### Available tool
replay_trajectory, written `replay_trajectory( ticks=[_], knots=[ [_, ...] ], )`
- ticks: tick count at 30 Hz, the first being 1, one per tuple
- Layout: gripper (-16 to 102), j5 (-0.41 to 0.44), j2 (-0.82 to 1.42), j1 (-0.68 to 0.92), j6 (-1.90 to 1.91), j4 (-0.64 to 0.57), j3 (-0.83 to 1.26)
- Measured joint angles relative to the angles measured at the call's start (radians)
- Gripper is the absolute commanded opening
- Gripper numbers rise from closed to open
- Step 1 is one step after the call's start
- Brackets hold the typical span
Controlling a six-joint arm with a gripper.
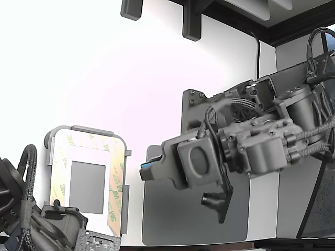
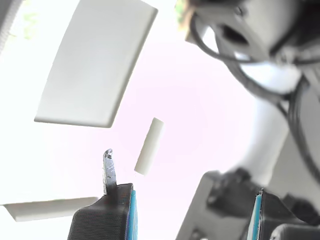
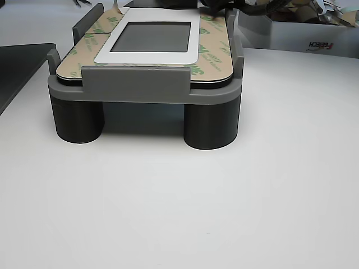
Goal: Peel off protective film from adhesive tape.
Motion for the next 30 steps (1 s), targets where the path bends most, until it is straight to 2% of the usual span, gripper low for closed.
replay_trajectory(
  ticks=[1,2,3,7,9,11,14,19,22,23,24,30],
  knots=[
    [83,-0.017,0.026,-0.02,0.032,-0.014,0.017],
    [96,-0.025,0.057,-0.037,0.074,-0.023,0.031],
    [100,-0.025,0.091,-0.055,0.12,-0.04,0.046],
    [100,-0.043,0.25,-0.184,0.399,-0.132,0.117],
    [100,-0.011,0.331,-0.256,0.586,-0.143,0.133],
    [100,0.003,0.41,-0.33,0.801,-0.117,0.133],
    [100,-0.018,0.512,-0.43,1.106,-0.014,0.158],
    [100,-0.12,0.588,-0.584,1.459,0.08,0.279],
    [100,-0.141,0.588,-0.614,1.568,0.081,0.334],
    [95,-0.158,0.588,-0.614,1.588,0.077,0.356],
    [100,-0.17,0.588,-0.614,1.6,0.075,0.379],
    [100,-0.184,0.588,-0.614,1.56,0.066,0.417]
  ],
)
